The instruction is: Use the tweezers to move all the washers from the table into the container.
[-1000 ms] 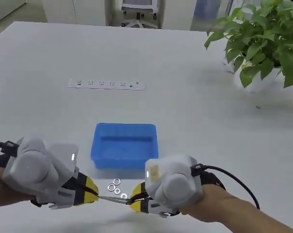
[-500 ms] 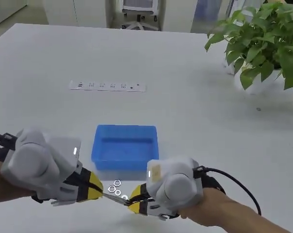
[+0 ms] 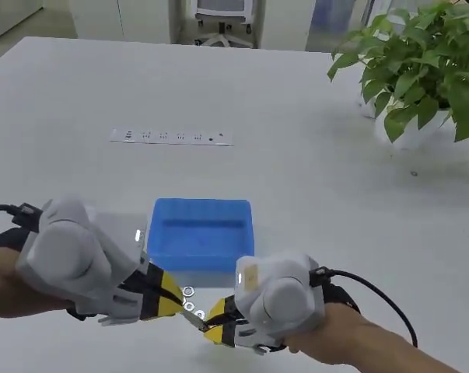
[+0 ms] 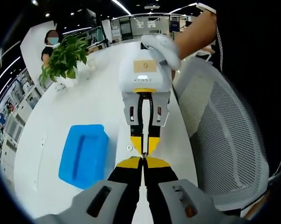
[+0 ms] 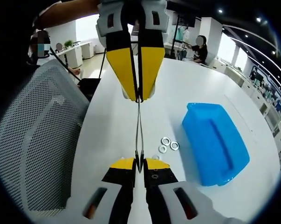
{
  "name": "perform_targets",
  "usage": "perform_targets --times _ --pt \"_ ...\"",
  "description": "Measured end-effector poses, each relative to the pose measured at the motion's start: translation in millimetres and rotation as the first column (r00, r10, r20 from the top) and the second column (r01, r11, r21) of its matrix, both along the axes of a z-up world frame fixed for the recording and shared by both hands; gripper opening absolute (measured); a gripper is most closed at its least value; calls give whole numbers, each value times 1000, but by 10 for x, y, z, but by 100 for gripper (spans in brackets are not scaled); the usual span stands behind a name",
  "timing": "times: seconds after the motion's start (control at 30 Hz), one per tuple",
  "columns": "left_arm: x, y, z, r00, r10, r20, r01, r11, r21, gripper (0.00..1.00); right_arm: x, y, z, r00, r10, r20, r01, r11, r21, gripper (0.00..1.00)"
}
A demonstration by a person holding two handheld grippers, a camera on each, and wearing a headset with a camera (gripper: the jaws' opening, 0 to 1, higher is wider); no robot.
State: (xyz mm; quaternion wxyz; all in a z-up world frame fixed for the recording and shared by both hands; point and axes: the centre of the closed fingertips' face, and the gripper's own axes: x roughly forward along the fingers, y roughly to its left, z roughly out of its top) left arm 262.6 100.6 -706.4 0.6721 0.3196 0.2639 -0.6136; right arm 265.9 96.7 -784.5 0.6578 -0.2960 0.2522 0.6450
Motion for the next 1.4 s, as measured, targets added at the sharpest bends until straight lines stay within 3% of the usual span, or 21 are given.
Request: perform_targets --times 0.6,1.07,1.4 --pt "-14 -185 17 999 -49 -2 49 999 -15 5 -22 -42 -18 1000 11 1 -11 1000 0 15" --pt "1 -286 37 997 -76 10 77 996 -35 6 -10 -33 -40 1000 7 16 -7 1000 -1 11" --pt "-8 -342 -1 996 -89 2 89 995 -46 7 -10 -79 -39 1000 0 16 0 1000 7 10"
